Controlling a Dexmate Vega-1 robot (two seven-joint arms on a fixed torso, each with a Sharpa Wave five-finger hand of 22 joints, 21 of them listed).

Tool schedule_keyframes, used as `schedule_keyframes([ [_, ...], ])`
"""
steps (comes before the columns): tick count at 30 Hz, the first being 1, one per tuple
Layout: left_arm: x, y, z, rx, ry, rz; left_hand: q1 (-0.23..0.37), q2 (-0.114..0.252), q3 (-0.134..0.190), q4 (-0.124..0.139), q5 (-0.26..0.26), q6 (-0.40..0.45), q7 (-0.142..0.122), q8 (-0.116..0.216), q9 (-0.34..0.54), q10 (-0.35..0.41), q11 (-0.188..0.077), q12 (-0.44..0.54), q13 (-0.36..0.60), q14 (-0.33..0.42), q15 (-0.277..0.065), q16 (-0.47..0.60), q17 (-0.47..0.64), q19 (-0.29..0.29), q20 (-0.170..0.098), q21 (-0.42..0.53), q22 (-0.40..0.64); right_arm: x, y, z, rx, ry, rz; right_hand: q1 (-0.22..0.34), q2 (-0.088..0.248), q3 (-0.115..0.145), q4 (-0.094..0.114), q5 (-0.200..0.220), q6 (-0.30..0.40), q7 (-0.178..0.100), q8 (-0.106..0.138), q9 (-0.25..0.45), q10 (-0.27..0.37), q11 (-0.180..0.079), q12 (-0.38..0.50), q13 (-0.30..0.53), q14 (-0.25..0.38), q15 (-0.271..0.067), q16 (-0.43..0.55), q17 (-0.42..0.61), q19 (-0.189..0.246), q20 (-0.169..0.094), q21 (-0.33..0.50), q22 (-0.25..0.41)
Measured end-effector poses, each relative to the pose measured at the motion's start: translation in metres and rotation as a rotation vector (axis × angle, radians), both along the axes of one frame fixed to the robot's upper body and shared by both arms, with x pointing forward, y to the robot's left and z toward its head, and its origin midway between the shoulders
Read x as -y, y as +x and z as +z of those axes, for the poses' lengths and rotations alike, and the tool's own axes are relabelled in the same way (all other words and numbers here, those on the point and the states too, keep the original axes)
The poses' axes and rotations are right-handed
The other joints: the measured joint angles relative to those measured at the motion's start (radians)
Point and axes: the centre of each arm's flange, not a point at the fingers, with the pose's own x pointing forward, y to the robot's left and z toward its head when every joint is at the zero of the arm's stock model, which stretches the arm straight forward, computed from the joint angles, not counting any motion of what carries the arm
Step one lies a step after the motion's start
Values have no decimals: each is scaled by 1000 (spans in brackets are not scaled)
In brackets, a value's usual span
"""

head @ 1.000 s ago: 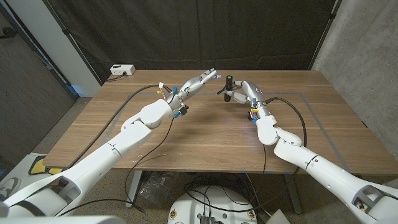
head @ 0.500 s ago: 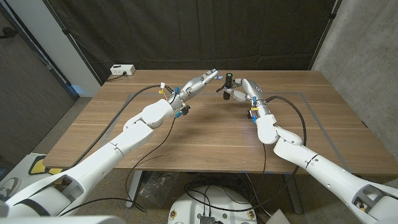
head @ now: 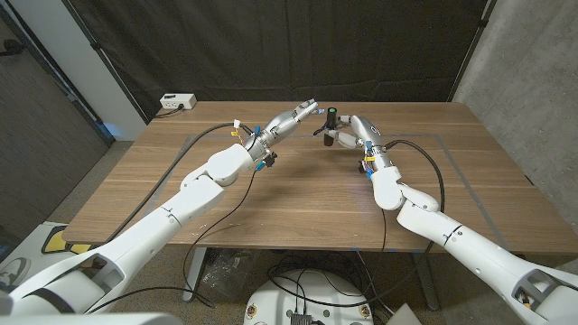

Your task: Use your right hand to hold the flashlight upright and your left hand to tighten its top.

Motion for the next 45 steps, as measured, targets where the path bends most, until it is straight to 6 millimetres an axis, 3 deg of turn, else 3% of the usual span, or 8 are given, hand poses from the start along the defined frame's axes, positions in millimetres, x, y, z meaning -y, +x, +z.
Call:
schedule_keyframes([
  [45, 15, 11, 4, -21, -16, -70, 18, 0, -3, -3, 0, -7, -7, -7, 0, 0, 0, 0, 0, 0, 0, 0, 0, 4, 4, 8, 0, -7, -10, 4, 27, -7, 46, -1, 1, 3, -3, 0, 0, 0, -6, 5, 5, 5, 0, 5, 7, 0, 1, 0, 0, 0, -4, 0],
])
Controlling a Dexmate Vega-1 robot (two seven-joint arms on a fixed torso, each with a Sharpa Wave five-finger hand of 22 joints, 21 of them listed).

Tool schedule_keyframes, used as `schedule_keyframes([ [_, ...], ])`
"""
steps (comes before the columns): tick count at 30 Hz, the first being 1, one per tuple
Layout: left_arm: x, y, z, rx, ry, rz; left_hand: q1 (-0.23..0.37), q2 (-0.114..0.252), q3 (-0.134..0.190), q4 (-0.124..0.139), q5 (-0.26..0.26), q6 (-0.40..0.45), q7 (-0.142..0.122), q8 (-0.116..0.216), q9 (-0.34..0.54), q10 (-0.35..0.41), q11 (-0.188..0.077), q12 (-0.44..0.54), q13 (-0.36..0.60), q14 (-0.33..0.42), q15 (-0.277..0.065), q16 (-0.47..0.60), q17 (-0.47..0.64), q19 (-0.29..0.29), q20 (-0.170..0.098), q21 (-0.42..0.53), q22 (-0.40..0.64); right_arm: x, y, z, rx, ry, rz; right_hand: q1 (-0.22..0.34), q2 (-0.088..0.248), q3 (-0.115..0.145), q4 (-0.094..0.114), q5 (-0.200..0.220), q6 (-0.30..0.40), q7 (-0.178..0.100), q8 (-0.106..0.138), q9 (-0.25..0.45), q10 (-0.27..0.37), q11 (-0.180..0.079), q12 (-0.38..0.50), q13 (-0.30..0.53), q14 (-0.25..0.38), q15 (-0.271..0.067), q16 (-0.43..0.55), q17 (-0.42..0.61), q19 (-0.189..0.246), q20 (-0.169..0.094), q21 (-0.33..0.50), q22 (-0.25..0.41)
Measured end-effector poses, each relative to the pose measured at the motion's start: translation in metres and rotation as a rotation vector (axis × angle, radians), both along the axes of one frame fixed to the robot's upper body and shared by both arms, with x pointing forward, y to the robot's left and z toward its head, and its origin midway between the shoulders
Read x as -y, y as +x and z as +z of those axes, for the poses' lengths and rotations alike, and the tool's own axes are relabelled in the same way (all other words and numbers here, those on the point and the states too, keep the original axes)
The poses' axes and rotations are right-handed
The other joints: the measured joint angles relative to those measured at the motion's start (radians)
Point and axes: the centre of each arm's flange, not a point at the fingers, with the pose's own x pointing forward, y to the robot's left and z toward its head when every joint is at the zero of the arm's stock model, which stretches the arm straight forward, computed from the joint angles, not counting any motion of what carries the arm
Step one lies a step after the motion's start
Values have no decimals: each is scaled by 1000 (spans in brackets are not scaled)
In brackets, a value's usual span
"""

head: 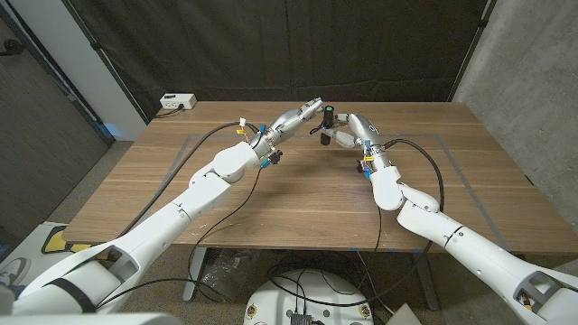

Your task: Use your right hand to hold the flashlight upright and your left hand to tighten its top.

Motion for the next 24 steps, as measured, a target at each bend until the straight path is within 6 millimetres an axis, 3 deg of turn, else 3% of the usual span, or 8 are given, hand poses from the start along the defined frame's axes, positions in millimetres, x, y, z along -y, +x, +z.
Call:
schedule_keyframes([
  [24, 30, 13, 7, -14, 59, -72, 3, 3, -4, -4, 0, -7, -2, -4, 0, 0, 0, 0, 0, 0, 0, 0, 0, 0, 0, 0, 0, 4, -9, -2, 13, -3, 1, 5, -5, 0, 0, -1, 6, 6, -8, 0, 0, 0, -4, 1, 0, 0, 0, 0, 0, 0, 0, 0],
])
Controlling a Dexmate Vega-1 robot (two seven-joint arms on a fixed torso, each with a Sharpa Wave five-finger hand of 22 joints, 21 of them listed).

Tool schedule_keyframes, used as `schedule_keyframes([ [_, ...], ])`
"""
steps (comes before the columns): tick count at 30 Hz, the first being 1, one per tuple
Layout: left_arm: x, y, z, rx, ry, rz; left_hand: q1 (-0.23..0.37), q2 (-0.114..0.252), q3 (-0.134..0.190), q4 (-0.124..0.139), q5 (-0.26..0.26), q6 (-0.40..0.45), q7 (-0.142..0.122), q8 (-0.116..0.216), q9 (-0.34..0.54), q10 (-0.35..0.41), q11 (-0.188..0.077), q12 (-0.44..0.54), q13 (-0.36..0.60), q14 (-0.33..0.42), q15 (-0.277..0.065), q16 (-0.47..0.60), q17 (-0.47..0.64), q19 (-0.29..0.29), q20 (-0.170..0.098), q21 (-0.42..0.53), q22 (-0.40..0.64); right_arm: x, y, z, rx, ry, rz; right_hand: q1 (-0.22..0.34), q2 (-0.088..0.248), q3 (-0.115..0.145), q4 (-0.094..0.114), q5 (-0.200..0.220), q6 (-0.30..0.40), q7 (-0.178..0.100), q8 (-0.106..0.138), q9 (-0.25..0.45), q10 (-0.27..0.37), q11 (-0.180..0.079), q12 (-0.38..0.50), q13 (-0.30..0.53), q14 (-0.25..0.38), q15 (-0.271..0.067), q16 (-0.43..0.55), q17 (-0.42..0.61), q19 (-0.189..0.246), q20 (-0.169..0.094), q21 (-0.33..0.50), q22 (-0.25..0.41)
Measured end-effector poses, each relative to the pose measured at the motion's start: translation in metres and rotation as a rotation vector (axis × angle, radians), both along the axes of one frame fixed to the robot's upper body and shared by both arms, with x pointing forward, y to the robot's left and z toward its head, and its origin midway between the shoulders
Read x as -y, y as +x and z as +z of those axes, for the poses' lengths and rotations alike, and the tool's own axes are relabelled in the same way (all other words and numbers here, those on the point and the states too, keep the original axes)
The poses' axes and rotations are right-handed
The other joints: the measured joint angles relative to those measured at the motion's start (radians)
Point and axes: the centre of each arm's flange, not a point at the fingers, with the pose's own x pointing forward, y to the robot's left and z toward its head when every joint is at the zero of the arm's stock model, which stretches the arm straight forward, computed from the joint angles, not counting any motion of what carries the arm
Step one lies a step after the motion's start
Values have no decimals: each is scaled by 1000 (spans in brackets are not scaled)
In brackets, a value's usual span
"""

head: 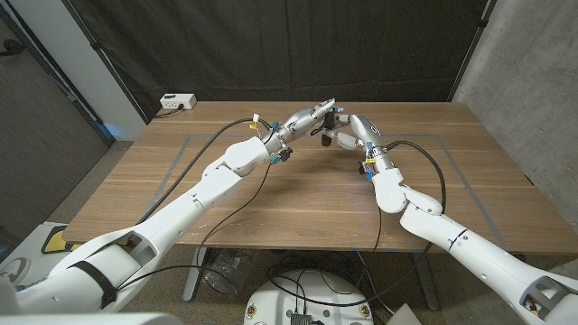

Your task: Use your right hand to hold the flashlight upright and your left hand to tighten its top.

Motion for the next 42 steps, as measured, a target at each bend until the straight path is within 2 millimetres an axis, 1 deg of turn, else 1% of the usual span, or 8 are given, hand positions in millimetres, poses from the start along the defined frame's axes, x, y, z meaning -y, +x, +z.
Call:
schedule_keyframes([
  [4, -2, -1, -1, -5, -6, 11, 3, 3, 0, 0, 0, -11, -9, -8, 0, 0, 0, 0, 0, 0, 0, 0, 0, 0, 0, 0, 0, 1, 0, 0, -2, 0, -3, 0, 0, 0, 0, -1, 0, 0, 0, 0, 0, 0, 0, 0, 0, 0, 0, 0, 0, 0, 0, 0],
  [6, -4, -2, -1, -7, -12, 22, 9, 9, 0, 0, 0, -19, -7, -8, 0, 0, 0, 0, 0, 0, 0, 0, 0, 0, 0, 0, 0, 2, 0, 0, -4, 0, -3, 0, 0, 0, 0, 1, 0, 0, 0, 0, 0, 0, -1, 0, 0, 0, 0, 0, 0, 0, 0, 0],
  [13, -17, -7, -2, -5, -53, 71, 9, 9, 0, 0, 0, -25, -12, -8, 0, 4, 4, 0, 0, 0, 0, 0, 0, 0, 0, 4, 0, 4, 4, -1, -18, 1, -8, 0, 0, 0, 0, 1, 0, 0, 0, 0, 2, 2, 0, 0, 5, -5, 0, 0, 0, 0, 0, 0],
  [22, -30, -23, -5, 6, -105, 120, 12, 12, 0, 0, -5, -24, -12, -8, 0, 4, 4, 0, 0, 0, 0, 0, 0, 0, 0, 4, 0, 8, 15, 0, -48, 17, -14, -1, 1, 0, 0, 1, 0, 0, 3, 0, 5, 5, 1, 0, 7, -3, 0, 2, -4, 4, 0, 0],
  [26, -34, -28, -7, 10, -129, 145, 16, 16, 0, 0, -5, -10, 2, -8, 0, 4, -4, 0, 0, 0, 0, 0, 0, 0, 0, 4, 0, 9, 20, 1, -61, 26, -13, -1, 1, 0, 0, 1, 0, 0, 3, 0, 5, 5, 1, -2, 7, -3, 0, 5, -4, 4, 0, 0],
  [32, -40, -35, -12, 11, -159, 177, 21, 21, 0, 0, -5, -15, 8, -8, 0, 4, -4, 0, 0, 0, 0, 0, 0, 0, 0, 4, 0, 9, 25, 2, -71, 34, -10, -1, 1, 0, 0, 1, 0, 0, 3, 0, 5, 5, 0, -2, 7, -3, 0, 5, -4, 4, 0, 0],
  [39, -44, -39, -14, 12, -176, 203, 25, 25, 0, 0, -5, -4, 42, -8, 0, 0, 0, 0, 0, 0, 0, 0, 0, 0, 0, 4, 0, 8, 28, 3, -73, 37, -7, -1, 1, 0, 0, 0, 0, 0, 3, 0, 5, 5, 0, -1, 7, -3, 0, 5, -4, 4, 0, 0],
  [42, -44, -40, -14, 13, -177, 201, 29, 29, 0, 0, -5, -3, 45, -2, 0, 4, 4, 0, 0, 0, 0, 0, 0, 0, 0, 4, 0, 7, 28, 4, -64, 38, -9, -1, 1, 0, 0, 0, 0, 0, 2, 0, 5, 5, 0, -1, 7, -3, 0, 2, -4, 4, 0, 0],
])
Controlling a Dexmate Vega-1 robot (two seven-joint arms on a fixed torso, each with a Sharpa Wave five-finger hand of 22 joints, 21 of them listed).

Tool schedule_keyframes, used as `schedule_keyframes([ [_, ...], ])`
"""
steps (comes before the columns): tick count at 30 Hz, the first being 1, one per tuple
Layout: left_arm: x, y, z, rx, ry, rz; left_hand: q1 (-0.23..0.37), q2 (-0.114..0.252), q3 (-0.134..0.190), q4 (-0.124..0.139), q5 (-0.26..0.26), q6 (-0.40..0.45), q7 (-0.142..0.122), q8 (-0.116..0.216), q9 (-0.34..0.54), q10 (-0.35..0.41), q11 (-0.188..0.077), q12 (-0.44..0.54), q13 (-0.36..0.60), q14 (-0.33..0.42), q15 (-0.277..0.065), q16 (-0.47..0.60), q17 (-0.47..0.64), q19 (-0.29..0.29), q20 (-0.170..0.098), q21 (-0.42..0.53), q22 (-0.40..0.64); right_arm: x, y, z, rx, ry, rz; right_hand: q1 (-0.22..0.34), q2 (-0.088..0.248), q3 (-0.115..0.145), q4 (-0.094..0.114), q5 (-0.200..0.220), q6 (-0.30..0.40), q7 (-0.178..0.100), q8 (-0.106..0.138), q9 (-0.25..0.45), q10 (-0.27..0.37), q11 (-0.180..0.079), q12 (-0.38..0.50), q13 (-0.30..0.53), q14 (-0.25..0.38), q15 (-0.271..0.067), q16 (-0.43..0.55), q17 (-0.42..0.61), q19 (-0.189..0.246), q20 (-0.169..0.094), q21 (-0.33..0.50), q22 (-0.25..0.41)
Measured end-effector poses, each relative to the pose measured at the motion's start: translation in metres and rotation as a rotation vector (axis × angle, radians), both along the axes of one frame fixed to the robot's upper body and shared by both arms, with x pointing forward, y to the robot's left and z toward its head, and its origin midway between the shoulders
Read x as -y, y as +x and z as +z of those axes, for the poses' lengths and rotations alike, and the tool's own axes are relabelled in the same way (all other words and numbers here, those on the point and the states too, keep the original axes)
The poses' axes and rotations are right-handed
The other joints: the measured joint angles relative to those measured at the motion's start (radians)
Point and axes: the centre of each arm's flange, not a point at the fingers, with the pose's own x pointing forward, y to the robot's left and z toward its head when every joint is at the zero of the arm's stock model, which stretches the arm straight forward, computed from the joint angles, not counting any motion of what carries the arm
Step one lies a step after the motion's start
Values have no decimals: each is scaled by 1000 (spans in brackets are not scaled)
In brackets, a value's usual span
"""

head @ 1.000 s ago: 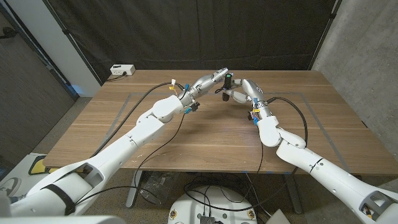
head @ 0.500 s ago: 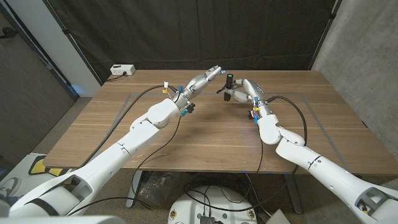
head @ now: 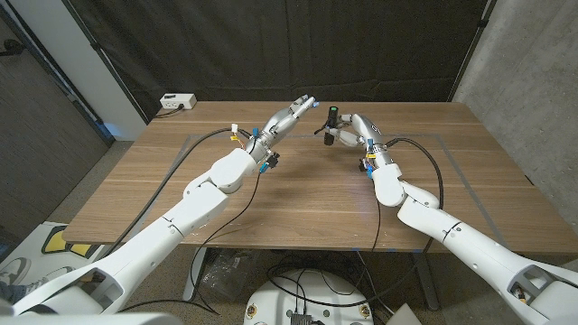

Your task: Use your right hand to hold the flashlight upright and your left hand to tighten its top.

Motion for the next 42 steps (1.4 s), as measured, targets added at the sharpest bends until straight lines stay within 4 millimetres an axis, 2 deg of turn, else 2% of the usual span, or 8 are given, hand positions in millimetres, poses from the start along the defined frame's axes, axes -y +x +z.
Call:
schedule_keyframes([
  [5, 0, 1, -1, -3, 1, 9, 0, 0, 0, 0, 0, 11, 11, 0, 0, 0, 0, 0, 0, -2, 2, 0, 0, 0, 0, 0, 0, -2, 0, 1, 15, -7, -5, 0, 0, 0, 0, 0, 0, 0, -1, 0, 0, 0, 0, 0, 0, 0, 0, 0, 0, 0, 0, 0],
  [17, 5, 4, -1, -5, 19, -2, 7, 7, 0, -9, -7, 11, 10, 0, 0, 0, 0, 0, 0, -4, 4, 0, 0, 0, 0, 0, 0, -5, -4, 3, 48, -20, -10, 0, 0, 0, 0, -3, 0, 0, -3, 0, 0, 0, -4, 0, 0, 0, 0, 3, 0, 0, 0, 0],
  [30, 8, 5, -1, 1, 32, -21, 9, 9, 0, -8, -12, 18, -15, 0, 0, 0, 0, 0, 0, -4, 4, 0, 0, 0, 0, 0, 0, -7, -6, 4, 56, -28, -11, 1, -1, 0, 0, -6, 0, 0, -6, 0, 0, 0, -3, 0, 5, -5, 0, 3, 0, 0, 0, 0],
  [42, 13, 7, 0, -8, 39, -42, 19, 19, 0, -8, -12, 18, -15, 0, 0, 0, 0, 0, 0, -4, 4, 0, 0, 0, 0, 0, 0, -8, -8, 6, 68, -33, -10, 3, -3, 0, 0, -2, 0, 0, -9, 0, 0, 0, -3, 0, 5, -5, 0, 2, -2, -2, 0, 0],
])
